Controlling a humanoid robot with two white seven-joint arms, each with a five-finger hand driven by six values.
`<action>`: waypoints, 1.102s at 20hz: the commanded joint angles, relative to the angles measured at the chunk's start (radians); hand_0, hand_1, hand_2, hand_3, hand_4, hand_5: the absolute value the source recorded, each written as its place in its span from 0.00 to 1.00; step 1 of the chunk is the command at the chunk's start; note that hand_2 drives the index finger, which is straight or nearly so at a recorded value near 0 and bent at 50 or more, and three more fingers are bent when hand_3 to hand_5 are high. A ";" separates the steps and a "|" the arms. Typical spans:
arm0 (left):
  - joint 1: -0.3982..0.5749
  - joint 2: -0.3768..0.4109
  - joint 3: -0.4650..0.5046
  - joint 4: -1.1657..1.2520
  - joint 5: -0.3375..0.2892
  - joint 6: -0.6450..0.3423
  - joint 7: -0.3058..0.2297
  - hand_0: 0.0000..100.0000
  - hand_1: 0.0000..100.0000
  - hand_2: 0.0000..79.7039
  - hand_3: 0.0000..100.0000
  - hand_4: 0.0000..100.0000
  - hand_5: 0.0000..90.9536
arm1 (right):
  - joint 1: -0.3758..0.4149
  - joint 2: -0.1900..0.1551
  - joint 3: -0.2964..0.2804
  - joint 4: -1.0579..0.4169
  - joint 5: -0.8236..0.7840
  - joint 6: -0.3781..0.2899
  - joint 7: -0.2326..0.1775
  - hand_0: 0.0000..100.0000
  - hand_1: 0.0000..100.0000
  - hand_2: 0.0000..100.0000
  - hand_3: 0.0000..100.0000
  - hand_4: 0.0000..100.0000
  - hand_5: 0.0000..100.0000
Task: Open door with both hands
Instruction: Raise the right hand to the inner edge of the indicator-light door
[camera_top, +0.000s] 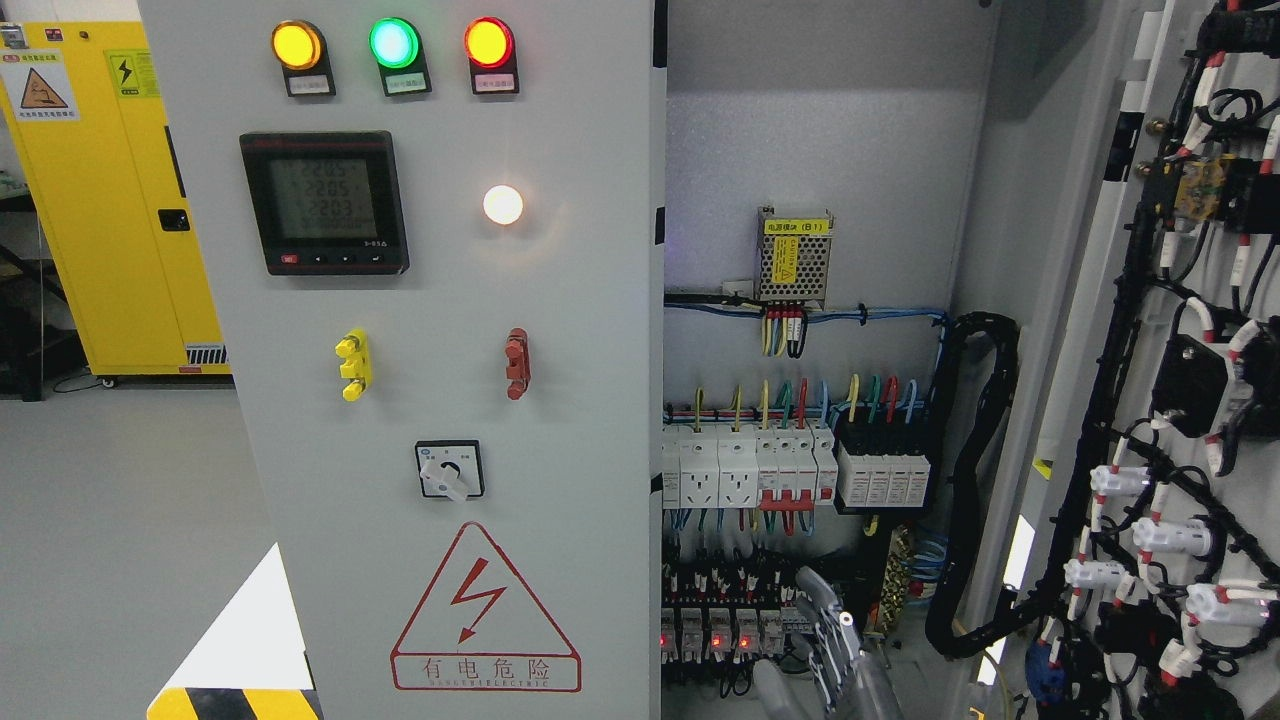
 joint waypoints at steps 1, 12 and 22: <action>-0.024 -0.007 0.004 0.031 0.000 0.000 -0.004 0.12 0.56 0.00 0.00 0.00 0.00 | -0.145 0.045 0.011 0.040 0.000 0.044 0.011 0.00 0.50 0.04 0.00 0.00 0.00; -0.047 -0.038 0.002 0.029 0.000 0.000 -0.004 0.12 0.56 0.00 0.00 0.00 0.00 | -0.377 0.065 0.006 0.296 -0.004 0.080 0.014 0.00 0.50 0.04 0.00 0.00 0.00; -0.060 -0.047 0.002 0.031 0.000 0.000 -0.004 0.12 0.56 0.00 0.00 0.00 0.00 | -0.455 0.067 0.009 0.320 -0.006 0.086 0.070 0.00 0.50 0.04 0.00 0.00 0.00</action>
